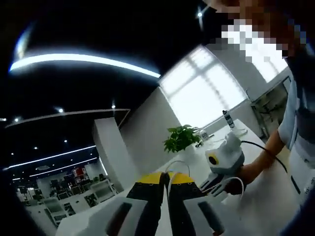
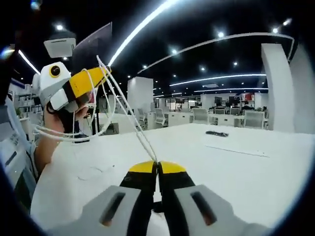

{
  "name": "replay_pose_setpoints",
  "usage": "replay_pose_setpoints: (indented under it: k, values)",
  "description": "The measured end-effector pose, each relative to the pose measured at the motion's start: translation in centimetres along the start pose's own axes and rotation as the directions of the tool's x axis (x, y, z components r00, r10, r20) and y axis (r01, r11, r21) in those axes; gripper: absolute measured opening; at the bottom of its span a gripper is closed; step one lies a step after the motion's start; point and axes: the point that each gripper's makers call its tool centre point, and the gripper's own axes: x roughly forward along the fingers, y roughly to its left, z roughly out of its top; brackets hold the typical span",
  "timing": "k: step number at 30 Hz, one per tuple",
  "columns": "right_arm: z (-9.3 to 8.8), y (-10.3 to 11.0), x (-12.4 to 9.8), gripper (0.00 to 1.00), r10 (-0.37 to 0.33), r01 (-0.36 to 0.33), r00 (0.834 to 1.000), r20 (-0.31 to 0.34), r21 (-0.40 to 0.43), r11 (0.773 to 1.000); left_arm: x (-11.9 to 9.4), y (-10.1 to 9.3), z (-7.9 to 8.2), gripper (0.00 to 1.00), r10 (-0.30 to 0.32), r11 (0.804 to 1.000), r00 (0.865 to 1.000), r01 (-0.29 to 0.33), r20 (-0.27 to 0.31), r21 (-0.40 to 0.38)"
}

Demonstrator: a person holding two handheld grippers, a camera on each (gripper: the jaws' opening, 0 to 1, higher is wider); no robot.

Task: Peel open the Velcro strap on the desktop, arrange the wired earphones neatly onto it, and close the Velcro strap to secure them.

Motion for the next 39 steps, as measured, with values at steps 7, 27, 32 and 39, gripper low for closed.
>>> replay_pose_setpoints:
  k: [7, 27, 32, 39]
  values:
    - [0.0, 0.7, 0.3, 0.04, 0.008, -0.009, 1.000, -0.018, -0.064, 0.998, 0.0, 0.2, 0.6, 0.06, -0.002, 1.000, 1.000, 0.002, 0.013, 0.017]
    - [-2.2, 2.3, 1.7, 0.05, 0.073, -0.077, 0.994, -0.079, -0.038, 0.996, -0.3, 0.2, 1.9, 0.06, -0.023, 0.996, 0.996, 0.030, 0.085, -0.081]
    - [-3.6, 3.4, 2.1, 0.04, 0.099, -0.109, 0.986, -0.134, -0.068, 0.992, -0.4, 0.2, 1.9, 0.06, -0.014, 0.997, 0.996, 0.020, 0.087, -0.071]
    - [-4.6, 4.1, 1.8, 0.04, 0.168, -0.174, 0.969, -0.183, -0.018, 0.985, -1.6, 2.6, 2.5, 0.06, 0.073, 0.997, 0.993, -0.071, 0.096, -0.030]
